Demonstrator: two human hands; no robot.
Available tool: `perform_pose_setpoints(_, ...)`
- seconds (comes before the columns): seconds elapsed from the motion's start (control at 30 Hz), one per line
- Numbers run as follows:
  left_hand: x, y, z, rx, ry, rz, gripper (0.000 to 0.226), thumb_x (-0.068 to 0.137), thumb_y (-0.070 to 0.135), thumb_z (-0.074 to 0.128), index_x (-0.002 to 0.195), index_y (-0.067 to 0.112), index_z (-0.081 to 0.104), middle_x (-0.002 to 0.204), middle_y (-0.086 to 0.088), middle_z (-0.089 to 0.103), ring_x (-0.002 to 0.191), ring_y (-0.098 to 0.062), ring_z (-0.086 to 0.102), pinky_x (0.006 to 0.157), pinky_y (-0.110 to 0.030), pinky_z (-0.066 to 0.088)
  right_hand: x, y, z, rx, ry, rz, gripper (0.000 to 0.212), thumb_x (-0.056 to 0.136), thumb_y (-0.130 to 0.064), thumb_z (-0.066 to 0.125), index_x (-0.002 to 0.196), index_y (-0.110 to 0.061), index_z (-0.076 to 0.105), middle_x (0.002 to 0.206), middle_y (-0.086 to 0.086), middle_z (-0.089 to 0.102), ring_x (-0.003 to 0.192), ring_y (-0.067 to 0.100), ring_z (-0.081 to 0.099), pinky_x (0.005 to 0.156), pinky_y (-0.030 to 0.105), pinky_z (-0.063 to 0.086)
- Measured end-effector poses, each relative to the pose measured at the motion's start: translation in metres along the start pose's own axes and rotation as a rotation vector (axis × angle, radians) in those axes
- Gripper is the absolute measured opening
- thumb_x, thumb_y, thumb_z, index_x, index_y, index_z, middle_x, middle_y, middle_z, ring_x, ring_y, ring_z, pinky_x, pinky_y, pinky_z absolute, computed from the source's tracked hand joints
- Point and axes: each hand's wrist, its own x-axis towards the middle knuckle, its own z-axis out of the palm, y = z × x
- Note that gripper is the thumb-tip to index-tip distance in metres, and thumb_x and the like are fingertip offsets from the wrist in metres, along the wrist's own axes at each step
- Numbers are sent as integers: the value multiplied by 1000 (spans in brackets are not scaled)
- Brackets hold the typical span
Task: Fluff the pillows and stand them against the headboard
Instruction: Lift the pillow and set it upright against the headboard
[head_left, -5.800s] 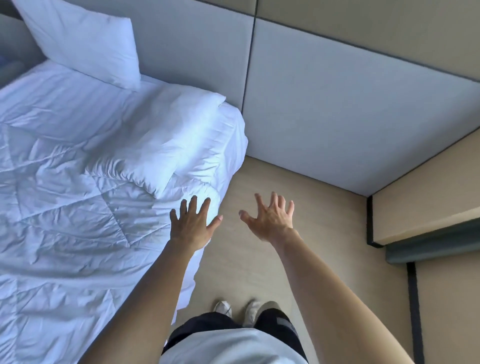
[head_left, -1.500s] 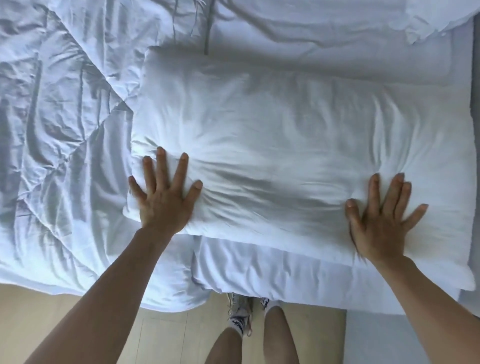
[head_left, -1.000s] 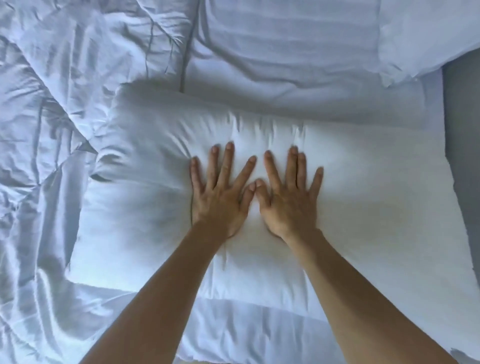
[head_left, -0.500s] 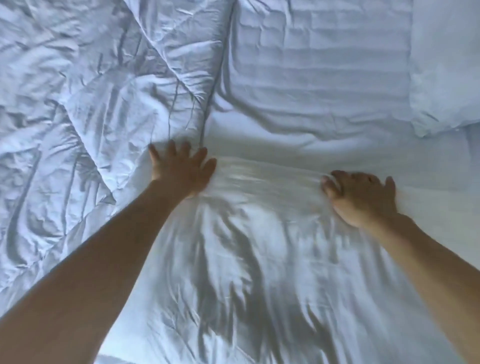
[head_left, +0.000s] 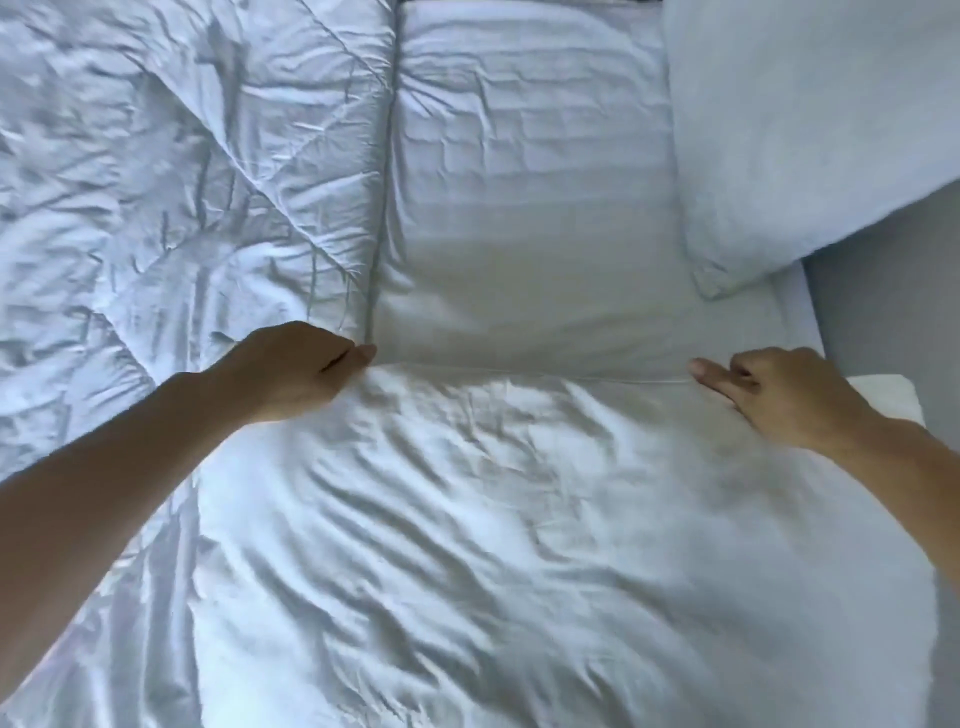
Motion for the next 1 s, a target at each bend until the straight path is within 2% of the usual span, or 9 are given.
perform_pose_setpoints(0.17,-100,9,-101,-73,-33,54,75,83,83,8,67,21,47,67,6,55,74,-17,56,73,-37,46,-98,-39,-107,57,54,-20,79,78,-85,22,52,-13,42,46,4,45,49,26,49,59,39,45)
perform_pose_setpoints(0.27,-167,9,-130,-65,-41,107,74,78,85,9,68,21,43,66,6,51,71,-15,54,71,-37,45,-163,-62,-138,62,82,-21,78,74,-92,22,55,-18,39,44,0,42,48,21,47,53,36,40)
perform_pose_setpoints(0.4,-249,6,-143,-55,119,179,62,87,75,15,73,25,47,68,7,50,74,-17,59,65,-34,44,-231,-89,-159,42,112,-29,83,65,-100,23,59,-19,40,43,-1,43,48,21,48,49,31,36)
perform_pose_setpoints(0.47,-273,1,-147,-30,234,195,58,93,67,20,76,24,55,69,6,54,74,-21,64,62,-35,50,-251,-100,-170,26,201,-72,81,68,-98,27,60,-18,38,42,-3,39,42,19,44,46,27,31)
perform_pose_setpoints(0.57,-297,-8,-154,34,409,304,48,100,45,32,73,13,57,65,-4,51,64,-31,59,58,-40,46,-280,-122,-182,72,301,-156,70,74,-88,42,63,-19,35,44,-11,29,38,12,33,44,24,26)
perform_pose_setpoints(0.67,-306,-21,-137,119,503,313,49,103,33,31,76,6,63,69,-12,56,63,-36,56,61,-46,44,-299,-140,-165,146,269,-220,57,78,-75,56,72,-22,37,49,-9,33,44,6,35,45,27,30)
perform_pose_setpoints(0.8,-298,-21,-83,183,402,264,65,106,37,16,80,6,67,72,-15,63,67,-37,63,66,-47,50,-305,-148,-100,124,94,-191,49,88,-68,46,75,-21,39,57,-3,44,53,18,44,53,32,36)
perform_pose_setpoints(0.87,-291,-3,-64,234,408,206,52,103,36,27,80,10,66,72,-13,63,66,-34,62,62,-44,49,-306,-142,-67,116,85,-153,50,89,-68,40,75,-20,38,58,-2,45,54,21,46,54,33,39)
perform_pose_setpoints(1.0,-282,35,-52,240,438,207,29,97,35,47,105,15,67,90,-7,66,79,-33,62,75,-44,46,-306,-132,-41,24,236,-130,50,98,-58,38,78,-15,51,67,3,54,64,24,53,60,37,46)
